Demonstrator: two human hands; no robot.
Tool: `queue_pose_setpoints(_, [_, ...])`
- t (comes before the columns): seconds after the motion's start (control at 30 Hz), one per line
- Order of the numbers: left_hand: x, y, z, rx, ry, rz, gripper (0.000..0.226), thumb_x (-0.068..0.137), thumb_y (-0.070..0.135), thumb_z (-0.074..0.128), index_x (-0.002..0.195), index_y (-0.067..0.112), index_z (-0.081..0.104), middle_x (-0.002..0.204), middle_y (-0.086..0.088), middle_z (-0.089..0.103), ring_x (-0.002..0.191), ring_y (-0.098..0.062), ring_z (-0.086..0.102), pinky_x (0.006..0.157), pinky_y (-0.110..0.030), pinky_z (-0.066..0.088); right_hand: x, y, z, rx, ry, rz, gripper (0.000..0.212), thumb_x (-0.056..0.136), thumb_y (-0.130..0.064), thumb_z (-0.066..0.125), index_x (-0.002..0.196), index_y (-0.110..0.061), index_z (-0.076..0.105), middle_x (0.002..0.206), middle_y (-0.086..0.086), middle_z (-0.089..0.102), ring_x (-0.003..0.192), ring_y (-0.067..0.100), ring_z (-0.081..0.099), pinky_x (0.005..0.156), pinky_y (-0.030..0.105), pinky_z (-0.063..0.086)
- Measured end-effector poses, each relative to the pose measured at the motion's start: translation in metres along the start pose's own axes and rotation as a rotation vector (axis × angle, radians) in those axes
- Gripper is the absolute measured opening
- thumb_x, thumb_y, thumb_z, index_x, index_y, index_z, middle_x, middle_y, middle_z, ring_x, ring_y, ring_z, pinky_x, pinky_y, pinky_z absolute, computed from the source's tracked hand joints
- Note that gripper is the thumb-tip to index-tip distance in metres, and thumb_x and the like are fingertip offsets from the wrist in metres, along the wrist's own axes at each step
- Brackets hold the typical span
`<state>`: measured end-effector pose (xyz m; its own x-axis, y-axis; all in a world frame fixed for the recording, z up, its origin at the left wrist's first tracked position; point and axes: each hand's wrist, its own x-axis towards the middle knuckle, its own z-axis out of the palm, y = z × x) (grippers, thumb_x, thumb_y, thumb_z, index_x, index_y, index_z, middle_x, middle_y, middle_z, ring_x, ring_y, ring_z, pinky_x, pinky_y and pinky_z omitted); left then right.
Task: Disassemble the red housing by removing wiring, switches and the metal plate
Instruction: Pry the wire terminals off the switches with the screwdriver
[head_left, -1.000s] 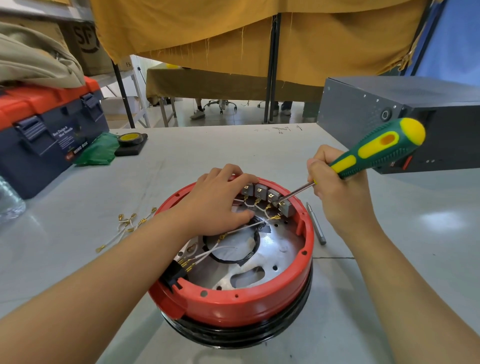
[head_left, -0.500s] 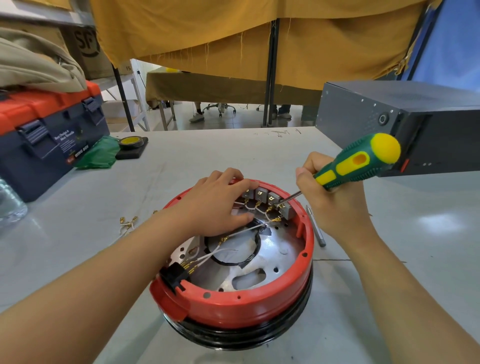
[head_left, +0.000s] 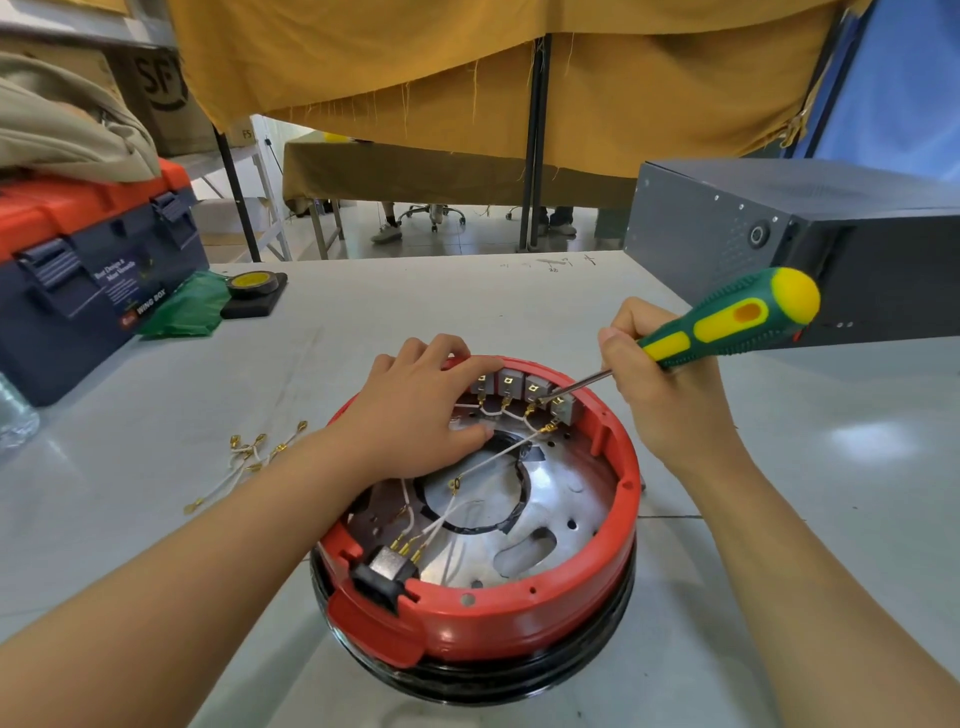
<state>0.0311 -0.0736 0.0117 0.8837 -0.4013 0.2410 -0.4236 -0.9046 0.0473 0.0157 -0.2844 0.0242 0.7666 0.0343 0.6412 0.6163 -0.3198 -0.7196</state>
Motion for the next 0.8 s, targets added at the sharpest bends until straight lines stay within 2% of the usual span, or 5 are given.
queue_pose_setpoints(0.27, [0.0, 0.0, 0.002, -0.014, 0.03, -0.009, 0.061, 0.085, 0.055, 0.05, 0.141, 0.043, 0.029, 0.138, 0.006, 0.033, 0.12, -0.022, 0.035, 0.095, -0.038, 0.029, 0.003, 0.003, 0.002, 0.036, 0.02, 0.03, 0.027, 0.08, -0.017, 0.048, 0.058, -0.01, 0.035, 0.046, -0.01, 0.034, 0.046, 0.006, 0.033, 0.047, 0.013, 0.027])
queue_pose_setpoints(0.47, [0.001, 0.0, 0.002, -0.015, 0.026, -0.012, 0.061, 0.085, 0.054, 0.05, 0.141, 0.042, 0.029, 0.139, 0.005, 0.033, 0.122, -0.022, 0.034, 0.097, -0.039, 0.029, 0.01, 0.009, 0.003, 0.213, 0.102, 0.126, 0.028, 0.075, -0.015, 0.048, 0.053, -0.017, 0.031, 0.046, -0.014, 0.029, 0.047, 0.007, 0.027, 0.046, 0.012, 0.025])
queue_pose_setpoints(0.57, [0.001, 0.001, 0.002, -0.015, 0.027, -0.013, 0.061, 0.085, 0.054, 0.051, 0.141, 0.042, 0.029, 0.138, 0.005, 0.034, 0.121, -0.023, 0.035, 0.096, -0.039, 0.029, 0.01, 0.009, 0.003, 0.22, 0.116, 0.131, 0.027, 0.074, -0.014, 0.048, 0.053, -0.014, 0.032, 0.046, -0.012, 0.029, 0.047, 0.007, 0.027, 0.046, 0.013, 0.025])
queue_pose_setpoints(0.67, [0.001, 0.001, 0.002, -0.018, 0.029, -0.014, 0.06, 0.085, 0.053, 0.051, 0.141, 0.042, 0.03, 0.138, 0.005, 0.034, 0.121, -0.023, 0.035, 0.096, -0.039, 0.029, 0.005, 0.004, 0.005, 0.122, 0.087, 0.038, 0.028, 0.077, -0.013, 0.048, 0.056, -0.002, 0.034, 0.05, -0.004, 0.03, 0.047, 0.006, 0.03, 0.047, 0.012, 0.027])
queue_pose_setpoints(0.8, [0.001, 0.0, 0.002, -0.014, 0.024, -0.015, 0.061, 0.085, 0.054, 0.05, 0.141, 0.043, 0.029, 0.138, 0.005, 0.033, 0.122, -0.022, 0.034, 0.097, -0.039, 0.028, -0.001, -0.005, 0.007, -0.079, 0.021, -0.122, 0.028, 0.083, -0.012, 0.05, 0.058, -0.015, 0.037, 0.053, -0.005, 0.036, 0.052, 0.002, 0.04, 0.052, 0.009, 0.03])
